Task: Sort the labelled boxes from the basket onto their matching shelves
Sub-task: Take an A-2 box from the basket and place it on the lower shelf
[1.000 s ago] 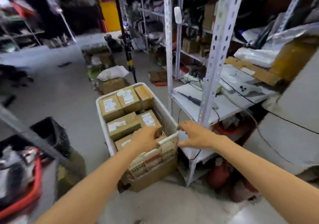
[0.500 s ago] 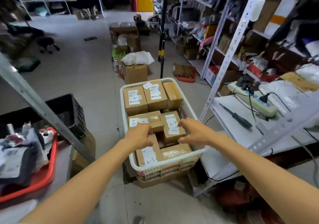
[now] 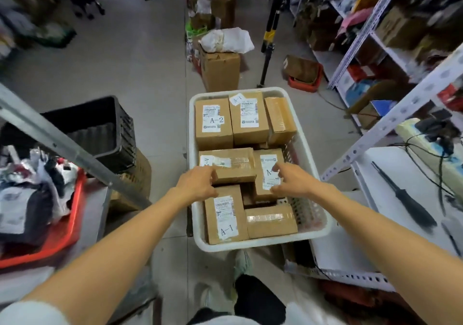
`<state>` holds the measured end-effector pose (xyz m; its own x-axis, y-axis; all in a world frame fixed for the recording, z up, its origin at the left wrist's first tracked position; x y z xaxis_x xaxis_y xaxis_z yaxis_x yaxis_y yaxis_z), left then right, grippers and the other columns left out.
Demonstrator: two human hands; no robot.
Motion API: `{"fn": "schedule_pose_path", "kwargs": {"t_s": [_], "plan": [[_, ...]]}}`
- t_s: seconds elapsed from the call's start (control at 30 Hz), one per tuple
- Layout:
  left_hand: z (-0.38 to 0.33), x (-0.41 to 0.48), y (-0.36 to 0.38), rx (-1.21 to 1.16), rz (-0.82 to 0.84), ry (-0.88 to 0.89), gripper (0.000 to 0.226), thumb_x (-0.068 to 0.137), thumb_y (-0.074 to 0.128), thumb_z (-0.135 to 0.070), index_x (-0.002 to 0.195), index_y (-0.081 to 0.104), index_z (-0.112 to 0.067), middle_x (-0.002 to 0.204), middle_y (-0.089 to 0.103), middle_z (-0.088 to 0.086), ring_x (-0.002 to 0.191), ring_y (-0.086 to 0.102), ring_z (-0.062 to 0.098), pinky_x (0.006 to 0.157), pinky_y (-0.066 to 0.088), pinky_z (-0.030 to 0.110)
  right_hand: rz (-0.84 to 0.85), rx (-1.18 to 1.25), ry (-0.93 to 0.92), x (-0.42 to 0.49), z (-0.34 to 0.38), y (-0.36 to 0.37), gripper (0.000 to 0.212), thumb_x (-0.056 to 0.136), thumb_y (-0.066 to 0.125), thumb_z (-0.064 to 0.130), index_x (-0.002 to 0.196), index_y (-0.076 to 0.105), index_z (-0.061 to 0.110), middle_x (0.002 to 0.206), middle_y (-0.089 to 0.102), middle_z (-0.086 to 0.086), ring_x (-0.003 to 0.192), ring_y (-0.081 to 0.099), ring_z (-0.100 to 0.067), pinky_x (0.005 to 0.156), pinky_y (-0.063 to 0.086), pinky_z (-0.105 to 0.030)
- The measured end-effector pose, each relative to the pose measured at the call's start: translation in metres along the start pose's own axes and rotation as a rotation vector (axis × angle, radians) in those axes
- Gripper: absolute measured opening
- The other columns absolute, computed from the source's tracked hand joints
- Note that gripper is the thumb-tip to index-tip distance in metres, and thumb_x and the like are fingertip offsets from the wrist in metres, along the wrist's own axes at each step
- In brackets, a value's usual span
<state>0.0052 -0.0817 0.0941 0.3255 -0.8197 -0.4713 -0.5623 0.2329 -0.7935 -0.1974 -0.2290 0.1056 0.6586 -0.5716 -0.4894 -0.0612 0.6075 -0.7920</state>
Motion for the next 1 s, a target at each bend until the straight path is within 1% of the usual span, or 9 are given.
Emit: {"fn": "schedule_pose_path", "kwargs": {"t_s": [0.2,0.4,0.57,0.63,0.73,0.77,0.83,0.9,1.0], "plan": [[0.009,0.044,0.001,-0.103,-0.003,-0.135,0.044,0.081,0.072,-0.025,0.120,0.055,-0.020,0.103,0.064,-0.001,0.096,0.060,0.018,0.085,0.052,0.036,0.071,0.076,0.044,0.078,-0.024,0.007,0.059,0.085,0.070,0.028,0.134,0.044,0.008,0.135,0.050,-0.012,0.121,0.051,-0.026,0.093,0.043,-0.032],[0.026,0.068,0.022,-0.175,0.042,-0.211,0.042,0.081,0.072,-0.024,0.119,0.055,-0.021,0.108,0.062,-0.001,0.097,0.060,0.018,0.084,0.051,0.034,0.057,0.290,0.294,0.143,-0.028,0.042,0.059,0.088,0.068,0.026,0.135,0.042,0.003,0.136,0.049,-0.015,0.120,0.050,-0.029,0.084,0.040,-0.030],[0.048,0.092,0.026,-0.218,0.061,-0.233,0.042,0.081,0.072,-0.024,0.120,0.055,-0.021,0.108,0.063,0.000,0.099,0.061,0.021,0.089,0.052,0.042,0.070,0.491,0.437,0.186,-0.008,0.070,0.070,0.088,0.068,0.029,0.142,0.032,0.004,0.140,0.046,-0.017,0.126,0.046,-0.033,0.094,0.041,-0.038],[0.057,0.101,0.027,-0.247,0.063,-0.229,0.041,0.081,0.072,-0.024,0.119,0.056,-0.022,0.107,0.062,-0.001,0.099,0.061,0.021,0.089,0.052,0.042,0.084,0.587,0.489,0.197,-0.001,0.081,0.077,0.084,0.071,0.029,0.143,0.029,0.003,0.140,0.047,-0.016,0.126,0.046,-0.032,0.097,0.040,-0.036],[0.067,0.112,0.032,-0.268,0.073,-0.216,0.040,0.080,0.071,-0.023,0.118,0.056,-0.023,0.105,0.063,0.000,0.099,0.061,0.023,0.089,0.052,0.043,0.015,0.720,0.559,0.207,0.000,0.091,0.107,0.079,0.077,0.029,0.153,0.001,0.011,0.148,0.039,-0.014,0.134,0.040,-0.032,0.111,0.035,-0.041],[0.069,0.114,0.033,-0.271,0.073,-0.211,0.040,0.080,0.071,-0.022,0.117,0.057,-0.023,0.104,0.064,0.000,0.098,0.061,0.023,0.089,0.052,0.043,-0.018,0.736,0.570,0.207,-0.002,0.090,0.111,0.077,0.078,0.028,0.153,-0.001,0.014,0.147,0.039,-0.014,0.133,0.041,-0.032,0.111,0.036,-0.043],[0.071,0.118,0.030,-0.301,0.067,-0.204,0.038,0.080,0.070,-0.018,0.116,0.058,-0.023,0.099,0.064,-0.002,0.095,0.062,0.022,0.087,0.053,0.042,-0.051,0.790,0.567,0.207,-0.007,0.086,0.107,0.071,0.083,0.026,0.150,0.012,0.014,0.139,0.046,-0.010,0.127,0.047,-0.028,0.107,0.041,-0.042],[0.072,0.122,0.024,-0.319,0.045,-0.173,0.038,0.079,0.069,-0.015,0.114,0.058,-0.023,0.095,0.061,-0.005,0.093,0.062,0.020,0.085,0.054,0.042,-0.067,0.842,0.565,0.201,-0.009,0.078,0.092,0.065,0.088,0.021,0.137,0.030,0.012,0.127,0.051,-0.006,0.118,0.050,-0.024,0.100,0.044,-0.038],[0.071,0.133,0.009,-0.289,-0.061,-0.079,0.044,0.078,0.072,-0.018,0.118,0.056,-0.024,0.105,0.059,-0.005,0.099,0.059,0.018,0.088,0.052,0.042,-0.124,0.822,0.500,0.185,-0.006,0.063,0.074,0.058,0.091,0.017,0.114,0.043,0.021,0.116,0.054,-0.001,0.109,0.053,-0.021,0.094,0.049,-0.041]]}}
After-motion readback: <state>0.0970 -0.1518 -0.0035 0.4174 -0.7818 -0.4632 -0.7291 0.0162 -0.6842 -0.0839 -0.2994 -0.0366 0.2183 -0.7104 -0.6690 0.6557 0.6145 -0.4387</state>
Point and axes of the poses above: each hand's wrist, its own x-axis towards the middle knuckle, its own y-axis out of the palm, z = x × y, the point moved 1 cm from there along x, towards the middle knuckle
